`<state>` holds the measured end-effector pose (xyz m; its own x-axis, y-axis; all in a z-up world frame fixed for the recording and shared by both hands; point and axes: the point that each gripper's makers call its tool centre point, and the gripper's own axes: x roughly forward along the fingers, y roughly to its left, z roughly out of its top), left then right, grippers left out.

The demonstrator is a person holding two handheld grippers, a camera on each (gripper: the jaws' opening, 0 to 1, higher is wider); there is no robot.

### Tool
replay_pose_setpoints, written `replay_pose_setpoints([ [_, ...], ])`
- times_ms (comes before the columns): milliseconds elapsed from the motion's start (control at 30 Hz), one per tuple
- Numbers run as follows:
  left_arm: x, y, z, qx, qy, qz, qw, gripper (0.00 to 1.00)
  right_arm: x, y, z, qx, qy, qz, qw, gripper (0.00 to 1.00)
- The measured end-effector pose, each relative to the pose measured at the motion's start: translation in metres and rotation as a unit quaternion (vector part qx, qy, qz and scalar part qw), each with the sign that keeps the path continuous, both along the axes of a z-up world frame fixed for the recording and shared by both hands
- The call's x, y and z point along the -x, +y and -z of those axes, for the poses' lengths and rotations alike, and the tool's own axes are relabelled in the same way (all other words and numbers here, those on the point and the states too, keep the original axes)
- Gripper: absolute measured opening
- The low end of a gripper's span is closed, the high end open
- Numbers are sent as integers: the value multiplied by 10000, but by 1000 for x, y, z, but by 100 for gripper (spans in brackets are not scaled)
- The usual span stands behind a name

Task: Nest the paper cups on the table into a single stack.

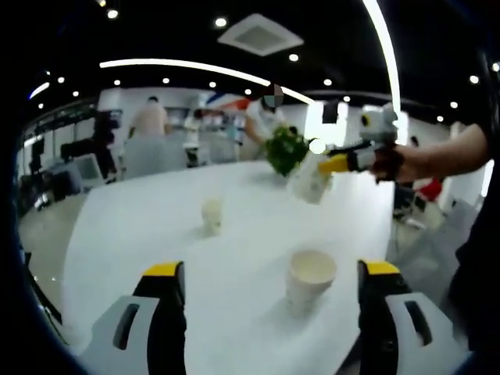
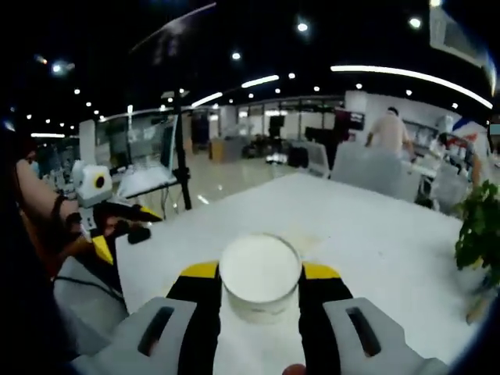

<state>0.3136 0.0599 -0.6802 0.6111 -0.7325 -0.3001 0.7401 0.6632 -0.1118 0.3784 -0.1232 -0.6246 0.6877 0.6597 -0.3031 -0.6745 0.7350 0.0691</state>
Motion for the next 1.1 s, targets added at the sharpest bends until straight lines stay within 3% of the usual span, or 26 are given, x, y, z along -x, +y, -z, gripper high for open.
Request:
replay_pose_setpoints([
  [67,1,-1,1,-16,17,21,10000,88,3,0,-5,-200,27,64,9998,35],
  [300,6,-1,4,-25,37,68,10000,88,17,2,-1,-273,54,94,9996,35],
  [433,8,1,6,-21,43,60,10000,87,23,2,-7,-610,101,183,9979,35],
  [567,9,4,8,7,72,9,10000,86,27,9,-19,-1230,59,109,9923,35],
  [967,11,-4,-3,187,11,42,9998,88,33,25,-24,-1944,240,103,9806,35],
  [1100,14,-9,-4,182,3,135,9997,89,36,29,-21,-2270,390,134,9730,35],
])
